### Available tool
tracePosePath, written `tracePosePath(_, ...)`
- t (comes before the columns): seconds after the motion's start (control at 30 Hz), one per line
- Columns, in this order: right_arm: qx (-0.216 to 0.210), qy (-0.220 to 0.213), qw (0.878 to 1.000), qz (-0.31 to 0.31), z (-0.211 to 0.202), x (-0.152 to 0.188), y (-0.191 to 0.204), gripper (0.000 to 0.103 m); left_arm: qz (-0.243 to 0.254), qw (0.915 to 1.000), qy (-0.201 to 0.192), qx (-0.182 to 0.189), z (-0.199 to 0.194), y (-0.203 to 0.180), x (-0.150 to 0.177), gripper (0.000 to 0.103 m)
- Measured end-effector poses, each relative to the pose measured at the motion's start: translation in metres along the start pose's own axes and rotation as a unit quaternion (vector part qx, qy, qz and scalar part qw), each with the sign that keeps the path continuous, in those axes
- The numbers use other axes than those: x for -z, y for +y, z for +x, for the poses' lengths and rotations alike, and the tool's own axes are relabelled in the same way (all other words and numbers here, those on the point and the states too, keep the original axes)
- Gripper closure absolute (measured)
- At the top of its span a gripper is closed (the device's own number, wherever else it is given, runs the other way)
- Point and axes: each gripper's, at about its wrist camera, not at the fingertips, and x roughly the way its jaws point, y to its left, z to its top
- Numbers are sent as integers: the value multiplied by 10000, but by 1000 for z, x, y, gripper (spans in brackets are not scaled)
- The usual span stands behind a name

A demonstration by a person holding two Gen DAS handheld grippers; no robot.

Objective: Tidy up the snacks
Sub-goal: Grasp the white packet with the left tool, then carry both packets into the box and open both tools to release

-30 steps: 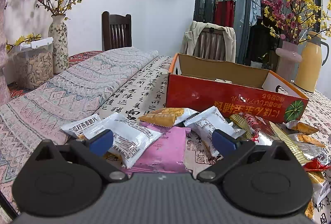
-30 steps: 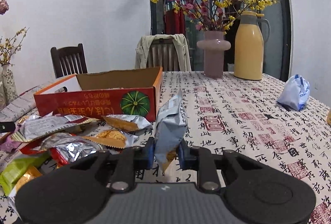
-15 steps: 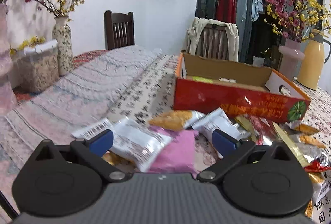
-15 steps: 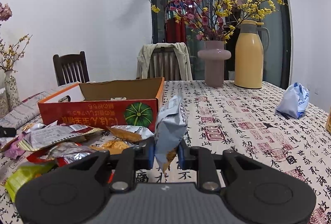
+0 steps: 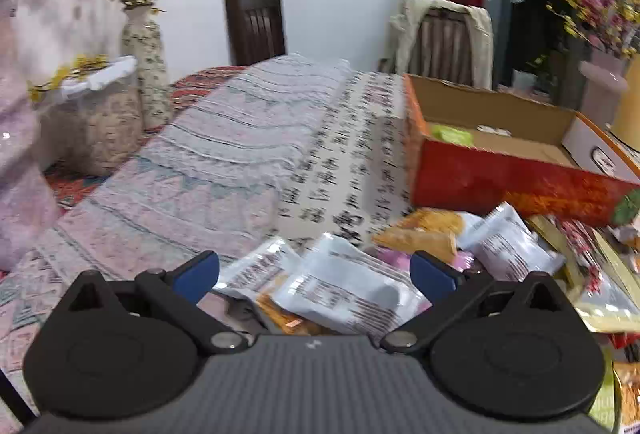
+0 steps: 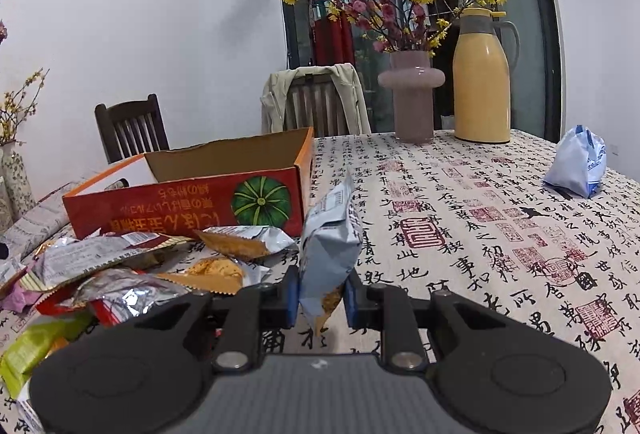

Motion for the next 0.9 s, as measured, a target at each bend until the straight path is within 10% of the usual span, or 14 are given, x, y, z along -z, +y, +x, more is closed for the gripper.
tracePosePath(0.3, -25, 17, 10000, 14, 1, 1, 0, 82, 431, 9976, 211, 496, 20, -15, 9, 8)
tracePosePath(0.6, -27, 32, 10000, 16, 1, 1, 1, 82, 248, 9952, 109, 941, 10, -8, 9, 56)
tracePosePath(0.63, -28, 31, 10000, 15, 1, 1, 1, 82, 228, 9944, 133, 1023, 9, -7, 9, 75)
tracePosePath(0.9, -17, 38, 10000, -4, 2, 1, 1, 82, 168, 9954, -159, 933, -6, -7, 8, 88)
